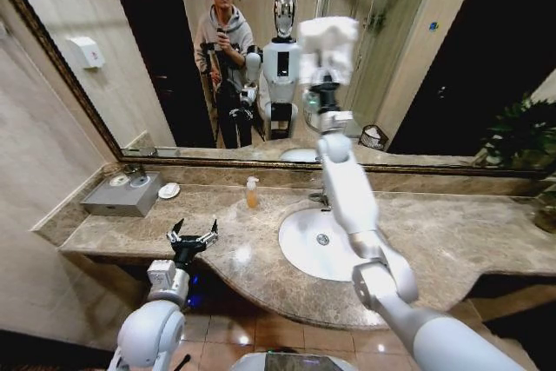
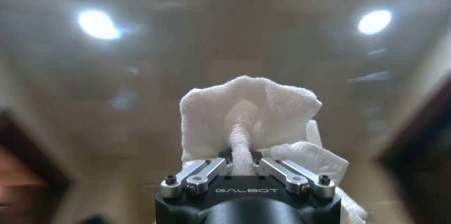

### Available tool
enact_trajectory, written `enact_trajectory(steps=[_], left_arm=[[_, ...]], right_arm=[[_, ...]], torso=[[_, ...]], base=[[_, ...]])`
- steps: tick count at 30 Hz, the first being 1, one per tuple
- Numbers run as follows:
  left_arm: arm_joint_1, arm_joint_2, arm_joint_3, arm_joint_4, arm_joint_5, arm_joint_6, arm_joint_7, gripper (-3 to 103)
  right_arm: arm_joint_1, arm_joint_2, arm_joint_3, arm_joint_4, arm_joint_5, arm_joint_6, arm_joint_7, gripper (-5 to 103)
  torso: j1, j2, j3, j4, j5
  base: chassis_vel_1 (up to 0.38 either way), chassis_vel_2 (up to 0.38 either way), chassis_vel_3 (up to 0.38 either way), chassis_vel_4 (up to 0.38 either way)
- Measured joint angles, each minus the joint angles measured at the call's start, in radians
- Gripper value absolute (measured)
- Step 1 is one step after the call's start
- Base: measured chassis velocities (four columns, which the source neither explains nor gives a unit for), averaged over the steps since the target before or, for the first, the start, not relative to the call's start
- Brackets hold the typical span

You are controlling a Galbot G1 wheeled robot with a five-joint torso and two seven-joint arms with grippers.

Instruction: Pick up the towel from the sink counter and wipe the mirror surface.

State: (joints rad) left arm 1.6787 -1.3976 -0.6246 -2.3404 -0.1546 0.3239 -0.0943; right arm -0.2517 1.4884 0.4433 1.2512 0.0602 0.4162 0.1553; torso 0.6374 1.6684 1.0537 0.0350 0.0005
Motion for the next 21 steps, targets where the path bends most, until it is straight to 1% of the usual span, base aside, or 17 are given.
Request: enact_trajectory(steps=[2, 3, 5, 6, 8, 10, 11, 12, 14, 15, 16, 19, 21], left_arm=[[0.0, 0.0, 0.0, 0.0, 0.0, 0.0, 0.0, 100], [0.0, 0.0, 0.0, 0.0, 0.0, 0.0, 0.0, 100], [0.0, 0.0, 0.0, 0.0, 0.0, 0.0, 0.0, 100], [0.0, 0.0, 0.0, 0.0, 0.0, 0.0, 0.0, 100], [0.0, 0.0, 0.0, 0.0, 0.0, 0.0, 0.0, 100], [0.0, 0.0, 0.0, 0.0, 0.0, 0.0, 0.0, 100], [0.0, 0.0, 0.0, 0.0, 0.0, 0.0, 0.0, 100], [0.0, 0.0, 0.0, 0.0, 0.0, 0.0, 0.0, 100], [0.0, 0.0, 0.0, 0.0, 0.0, 0.0, 0.0, 100], [0.0, 0.0, 0.0, 0.0, 0.0, 0.0, 0.0, 100], [0.0, 0.0, 0.0, 0.0, 0.0, 0.0, 0.0, 100], [0.0, 0.0, 0.0, 0.0, 0.0, 0.0, 0.0, 100], [0.0, 0.0, 0.0, 0.0, 0.0, 0.0, 0.0, 100]], right_arm=[[0.0, -0.028, 0.036, -0.001, 0.006, -0.013, 0.03, 8], [0.0, -0.028, 0.036, -0.001, 0.006, -0.013, 0.03, 8], [0.0, -0.052, 0.051, -0.005, 0.023, -0.042, 0.064, 8], [0.0, -0.055, 0.052, -0.005, 0.035, -0.06, 0.075, 8], [-0.001, -0.054, 0.049, -0.004, 0.045, -0.072, 0.076, 8], [-0.008, -0.038, 0.031, 0.007, 0.051, -0.077, 0.047, 8], [-0.013, -0.017, 0.017, 0.015, 0.05, -0.076, 0.019, 8], [-0.013, -0.017, 0.017, 0.015, 0.05, -0.076, 0.019, 8], [-0.026, 0.035, -0.032, 0.03, 0.035, -0.058, -0.041, 8], [-0.029, 0.049, -0.046, 0.032, 0.028, -0.052, -0.056, 8], [-0.029, 0.049, -0.046, 0.032, 0.028, -0.052, -0.056, 8], [-0.033, 0.104, -0.128, 0.021, 0.006, -0.023, -0.111, 8], [-0.033, 0.112, -0.146, 0.015, 0.003, -0.018, -0.122, 8]], torso=[[0.0, 0.0, 0.0, 0.0003, 0.0001], [0.0, 0.0, 0.0, 0.0003, 0.0001], [0.0, 0.0, 0.0, 0.0006, -0.0001], [0.0, 0.0, 0.0, 0.0007, -0.0003], [0.0, 0.0, 0.0, 0.0007, -0.0003], [0.0, 0.0, 0.0, 0.0004, -0.0004], [0.0, 0.0, 0.0, 0.0006, -0.0004], [0.0, 0.0, 0.0, 0.0006, -0.0004], [0.0, 0.0, 0.0, 0.0015, -0.0006], [0.0, 0.0, 0.0, 0.0016, -0.0007], [0.0, 0.0, 0.0, 0.0016, -0.0007], [0.0, 0.0, 0.0, 0.0014, -0.001], [0.0, 0.0, 0.0, 0.0014, -0.0009]], base=[[0.0, 0.0, 0.0, 0.0], [0.0, 0.0, 0.0, 0.0], [0.0, 0.0, 0.0, 0.0], [0.0, 0.0, 0.0, 0.0], [0.0, 0.0, 0.0, 0.0], [0.0, 0.0, 0.0, 0.0], [0.0, 0.0, 0.0, 0.0], [0.0, 0.0, 0.0, 0.0], [0.0, 0.0, 0.0, 0.0], [0.0, 0.0, 0.0, 0.0], [0.0, 0.0, 0.0, 0.0], [0.0, 0.0, 0.0, 0.0], [0.0, 0.0, 0.0, 0.0]])
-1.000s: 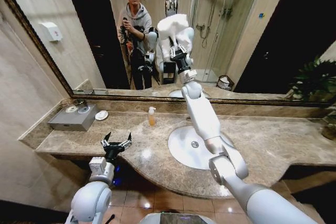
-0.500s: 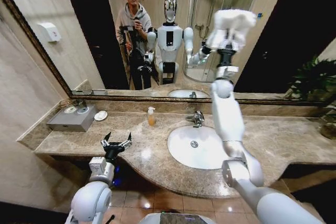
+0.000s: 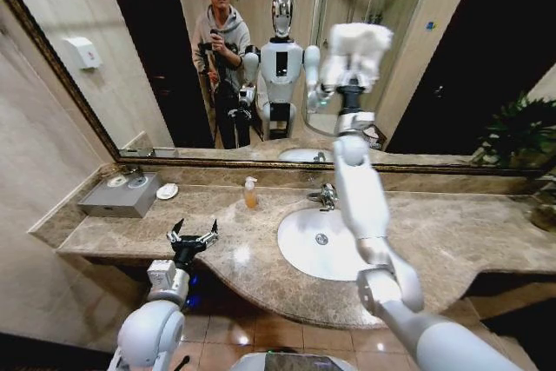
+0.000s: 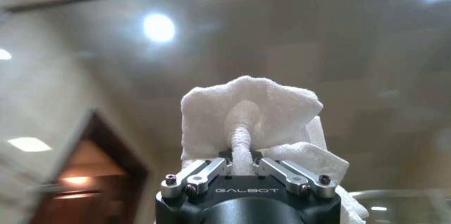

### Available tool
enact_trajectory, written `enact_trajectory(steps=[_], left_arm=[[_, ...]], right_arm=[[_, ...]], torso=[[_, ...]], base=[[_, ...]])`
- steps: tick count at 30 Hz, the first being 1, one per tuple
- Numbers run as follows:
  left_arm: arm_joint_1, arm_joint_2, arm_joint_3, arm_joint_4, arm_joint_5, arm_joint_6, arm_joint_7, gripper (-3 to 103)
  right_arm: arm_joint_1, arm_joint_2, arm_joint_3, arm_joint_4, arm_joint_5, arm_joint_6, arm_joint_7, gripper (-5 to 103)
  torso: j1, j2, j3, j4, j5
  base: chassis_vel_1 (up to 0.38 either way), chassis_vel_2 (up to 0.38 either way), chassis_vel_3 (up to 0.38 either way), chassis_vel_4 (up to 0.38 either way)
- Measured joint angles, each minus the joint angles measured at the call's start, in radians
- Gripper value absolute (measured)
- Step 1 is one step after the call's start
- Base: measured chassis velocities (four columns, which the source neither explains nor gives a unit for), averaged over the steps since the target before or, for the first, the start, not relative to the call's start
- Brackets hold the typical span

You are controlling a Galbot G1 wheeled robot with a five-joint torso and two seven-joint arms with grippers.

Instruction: Pick up the towel from the sink counter and wipe the mirror surface.

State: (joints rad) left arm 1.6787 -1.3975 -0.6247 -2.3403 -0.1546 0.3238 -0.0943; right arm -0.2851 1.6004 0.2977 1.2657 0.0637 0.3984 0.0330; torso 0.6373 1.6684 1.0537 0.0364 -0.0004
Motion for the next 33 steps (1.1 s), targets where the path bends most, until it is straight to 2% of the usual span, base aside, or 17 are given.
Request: enact_trajectory(steps=[4, 10, 13, 18, 23, 24, 28, 33], left_arm=[[0.0, 0.0, 0.0, 0.0, 0.0, 0.0, 0.0, 100], [0.0, 0.0, 0.0, 0.0, 0.0, 0.0, 0.0, 100], [0.0, 0.0, 0.0, 0.0, 0.0, 0.0, 0.0, 100], [0.0, 0.0, 0.0, 0.0, 0.0, 0.0, 0.0, 100], [0.0, 0.0, 0.0, 0.0, 0.0, 0.0, 0.0, 100], [0.0, 0.0, 0.0, 0.0, 0.0, 0.0, 0.0, 100], [0.0, 0.0, 0.0, 0.0, 0.0, 0.0, 0.0, 100], [0.0, 0.0, 0.0, 0.0, 0.0, 0.0, 0.0, 100]], right_arm=[[0.008, 0.007, -0.101, -0.055, -0.012, 0.024, -0.078, 8], [0.015, 0.008, -0.142, -0.091, -0.034, 0.04, -0.104, 8], [0.014, 0.012, -0.095, -0.086, -0.053, 0.028, -0.034, 8], [-0.001, 0.001, -0.048, -0.059, -0.056, 0.022, 0.031, 8], [-0.03, -0.065, 0.055, -0.024, -0.052, 0.019, 0.108, 8], [-0.033, -0.082, 0.106, -0.018, -0.06, 0.007, 0.135, 8], [-0.031, -0.12, 0.185, -0.019, -0.057, -0.032, 0.191, 8], [-0.036, -0.151, 0.195, -0.022, 0.004, -0.061, 0.217, 8]], torso=[[0.0, 0.0, 0.0, -0.0009, -0.0001], [0.0, 0.0, 0.0, -0.0004, -0.0001], [0.0, 0.0, 0.0, -0.0006, 0.0003], [0.0, 0.0, 0.0, -0.0003, 0.0005], [0.0, 0.0, 0.0, -0.0009, 0.0007], [0.0, 0.0, 0.0, -0.0009, 0.0008], [0.0, 0.0, 0.0, -0.0011, 0.0009], [0.0, 0.0, 0.0, -0.001, 0.0005]], base=[[0.0, 0.0, 0.0, 0.0], [0.0, 0.0, 0.0, 0.0], [0.0, 0.0, 0.0, 0.0], [0.0, 0.0, 0.0, 0.0], [0.0, 0.0, 0.0, 0.0], [0.0, 0.0, 0.0, 0.0], [0.0, 0.0, 0.0, 0.0], [0.0, 0.0, 0.0, 0.0]])
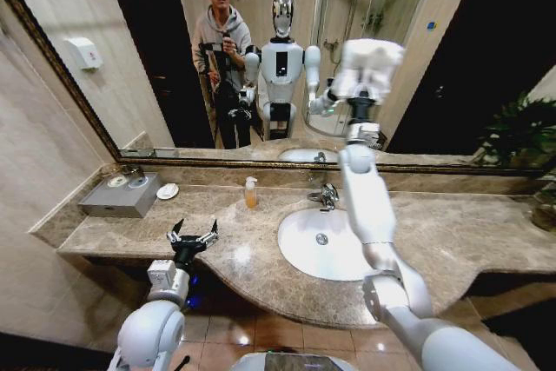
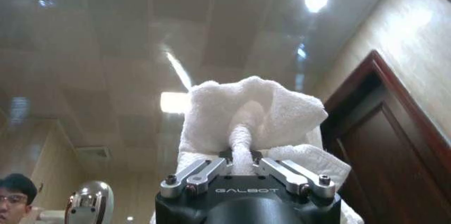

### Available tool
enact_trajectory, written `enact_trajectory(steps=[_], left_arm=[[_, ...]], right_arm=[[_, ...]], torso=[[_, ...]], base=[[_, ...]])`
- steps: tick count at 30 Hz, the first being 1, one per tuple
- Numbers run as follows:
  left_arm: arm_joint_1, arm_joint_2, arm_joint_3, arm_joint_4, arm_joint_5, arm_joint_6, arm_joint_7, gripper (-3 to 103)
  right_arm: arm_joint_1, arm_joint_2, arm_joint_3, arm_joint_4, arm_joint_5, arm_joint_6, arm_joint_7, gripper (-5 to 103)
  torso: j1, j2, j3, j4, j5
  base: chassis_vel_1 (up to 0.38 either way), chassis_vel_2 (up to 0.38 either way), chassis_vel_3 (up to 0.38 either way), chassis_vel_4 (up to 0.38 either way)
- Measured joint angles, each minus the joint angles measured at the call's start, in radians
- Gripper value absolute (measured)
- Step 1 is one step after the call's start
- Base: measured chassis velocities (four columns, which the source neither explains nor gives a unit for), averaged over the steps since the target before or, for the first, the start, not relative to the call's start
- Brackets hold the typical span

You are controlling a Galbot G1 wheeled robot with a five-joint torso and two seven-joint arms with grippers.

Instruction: Pick up the towel from the sink counter and wipe the mirror surface.

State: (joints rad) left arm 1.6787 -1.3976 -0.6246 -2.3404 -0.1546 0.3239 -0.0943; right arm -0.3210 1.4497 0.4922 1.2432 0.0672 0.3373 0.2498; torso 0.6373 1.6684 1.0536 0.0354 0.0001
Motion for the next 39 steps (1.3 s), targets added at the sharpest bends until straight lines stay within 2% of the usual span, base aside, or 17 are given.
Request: enact_trajectory(steps=[2, 3, 8, 9, 12, 16, 20, 23, 24, 28, 32, 39], left_arm=[[0.0, 0.0, 0.0, 0.0, 0.0, 0.0, 0.0, 100], [0.0, 0.0, 0.0, 0.0, 0.0, 0.0, 0.0, 100], [0.0, 0.0, 0.0, 0.0, 0.0, 0.0, 0.0, 100], [0.0, 0.0, 0.0, 0.0, 0.0, 0.0, 0.0, 100], [0.0, 0.0, 0.0, 0.0, 0.0, 0.0, 0.0, 100], [0.0, 0.0, 0.0, 0.0, 0.0, 0.0, 0.0, 100], [0.0, 0.0, 0.0, 0.0, 0.0, 0.0, 0.0, 100], [0.0, 0.0, 0.0, 0.0, 0.0, 0.0, 0.0, 100], [0.0, 0.0, 0.0, 0.0, 0.0, 0.0, 0.0, 100], [0.0, 0.0, 0.0, 0.0, 0.0, 0.0, 0.0, 100], [0.0, 0.0, 0.0, 0.0, 0.0, 0.0, 0.0, 100], [0.0, 0.0, 0.0, 0.0, 0.0, 0.0, 0.0, 100]], right_arm=[[-0.015, 0.007, -0.016, 0.007, 0.022, -0.001, -0.016, 8], [-0.029, 0.025, -0.033, 0.018, 0.025, 0.002, -0.049, 8], [-0.066, 0.104, -0.106, 0.059, 0.004, 0.012, -0.157, 8], [-0.066, 0.104, -0.106, 0.059, 0.004, 0.012, -0.157, 8], [-0.071, 0.146, -0.187, 0.049, -0.022, 0.055, -0.226, 8], [-0.065, 0.158, -0.256, 0.019, -0.043, 0.099, -0.277, 8], [-0.049, 0.158, -0.271, -0.009, -0.066, 0.133, -0.308, 8], [-0.04, 0.158, -0.259, -0.022, -0.09, 0.144, -0.298, 8], [-0.034, 0.158, -0.234, -0.022, -0.098, 0.125, -0.259, 8], [-0.022, 0.133, -0.203, -0.024, -0.099, 0.097, -0.212, 8], [0.007, 0.018, -0.128, -0.017, -0.049, 0.043, -0.123, 8], [0.018, -0.068, -0.011, -0.007, 0.007, 0.007, -0.085, 8]], torso=[[0.0, 0.0, 0.0, -0.0001, 0.0], [0.0, 0.0, 0.0, 0.0, 0.0002], [0.0, 0.0, 0.0, 0.0015, -0.0002], [0.0, 0.0, 0.0, 0.0015, -0.0002], [0.0, 0.0, 0.0, 0.0013, -0.0005], [0.0, 0.0, 0.0, 0.0008, -0.0006], [0.0, 0.0, 0.0, 0.0004, -0.0006], [0.0, 0.0, 0.0, 0.0005, -0.0005], [0.0, 0.0, 0.0, 0.0003, -0.0004], [0.0, 0.0, 0.0, 0.0012, -0.0002], [0.0, 0.0, 0.0, 0.0004, 0.0], [0.0, 0.0, 0.0, 0.0, 0.0003]], base=[[0.0, 0.0, 0.0, 0.0], [0.0, 0.0, 0.0, 0.0], [0.0, 0.0, 0.0, 0.0], [0.0, 0.0, 0.0, 0.0], [0.0, 0.0, 0.0, 0.0], [0.0, 0.0, 0.0, 0.0], [0.0, 0.0, 0.0, 0.0], [0.0, 0.0, 0.0, 0.0], [0.0, 0.0, 0.0, 0.0], [0.0, 0.0, 0.0, 0.0], [0.0, 0.0, 0.0, 0.0], [0.0, 0.0, 0.0, 0.0]])
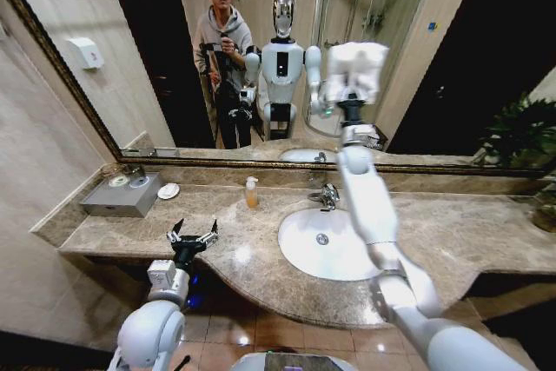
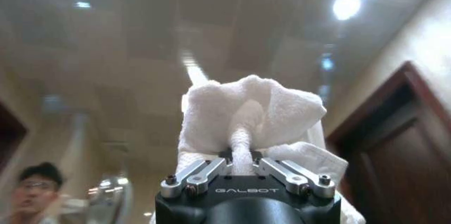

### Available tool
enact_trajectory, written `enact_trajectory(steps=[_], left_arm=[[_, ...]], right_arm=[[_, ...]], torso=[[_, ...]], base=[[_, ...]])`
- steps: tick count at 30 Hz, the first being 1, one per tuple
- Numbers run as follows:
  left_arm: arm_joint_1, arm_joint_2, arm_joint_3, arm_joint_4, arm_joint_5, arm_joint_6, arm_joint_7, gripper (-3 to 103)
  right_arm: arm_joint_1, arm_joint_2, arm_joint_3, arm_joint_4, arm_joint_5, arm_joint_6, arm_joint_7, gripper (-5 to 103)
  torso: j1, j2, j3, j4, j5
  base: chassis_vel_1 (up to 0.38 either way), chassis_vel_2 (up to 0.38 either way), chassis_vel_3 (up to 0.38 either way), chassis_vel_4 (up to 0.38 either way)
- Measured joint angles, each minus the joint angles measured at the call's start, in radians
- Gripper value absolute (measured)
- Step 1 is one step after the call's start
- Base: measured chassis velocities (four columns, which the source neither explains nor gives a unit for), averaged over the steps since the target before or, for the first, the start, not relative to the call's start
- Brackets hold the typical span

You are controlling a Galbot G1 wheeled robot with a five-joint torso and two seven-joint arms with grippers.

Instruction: Pick up the towel from the sink counter and wipe the mirror surface.

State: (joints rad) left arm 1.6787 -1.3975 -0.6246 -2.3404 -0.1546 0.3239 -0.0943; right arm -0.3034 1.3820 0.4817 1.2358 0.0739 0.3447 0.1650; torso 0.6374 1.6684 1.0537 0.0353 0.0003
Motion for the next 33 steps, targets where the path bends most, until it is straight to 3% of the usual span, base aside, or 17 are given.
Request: enact_trajectory(steps=[7, 14, 18, 24, 33], left_arm=[[0.0, 0.0, 0.0, 0.0, 0.0, 0.0, 0.0, 100], [0.0, 0.0, 0.0, 0.0, 0.0, 0.0, 0.0, 100], [0.0, 0.0, 0.0, 0.0, 0.0, 0.0, 0.0, 100], [0.0, 0.0, 0.0, 0.0, 0.0, 0.0, 0.0, 100], [0.0, 0.0, 0.0, 0.0, 0.0, 0.0, 0.0, 100]], right_arm=[[-0.004, -0.004, -0.01, 0.01, 0.033, -0.009, -0.012, 8], [0.034, 0.187, -0.107, -0.017, -0.045, -0.005, -0.115, 8], [0.073, 0.227, -0.199, -0.048, -0.084, -0.005, -0.144, 8], [0.125, 0.23, -0.276, -0.099, -0.118, 0.004, -0.154, 8], [0.155, 0.211, -0.2, -0.107, -0.093, -0.018, -0.112, 8]], torso=[[0.0, 0.0, 0.0, -0.0005, -0.0002], [0.0, 0.0, 0.0, 0.0005, -0.0005], [0.0, 0.0, 0.0, 0.0015, -0.001], [0.0, 0.0, 0.0, 0.0009, -0.0009], [-0.001, 0.0, 0.0, 0.0023, -0.0011]], base=[[0.0, 0.0, 0.0, 0.0], [0.0, 0.0, 0.0, 0.0], [0.0, 0.0, 0.0, 0.0], [0.0, 0.0, 0.0, 0.0], [0.0, 0.0, 0.0, 0.0]])
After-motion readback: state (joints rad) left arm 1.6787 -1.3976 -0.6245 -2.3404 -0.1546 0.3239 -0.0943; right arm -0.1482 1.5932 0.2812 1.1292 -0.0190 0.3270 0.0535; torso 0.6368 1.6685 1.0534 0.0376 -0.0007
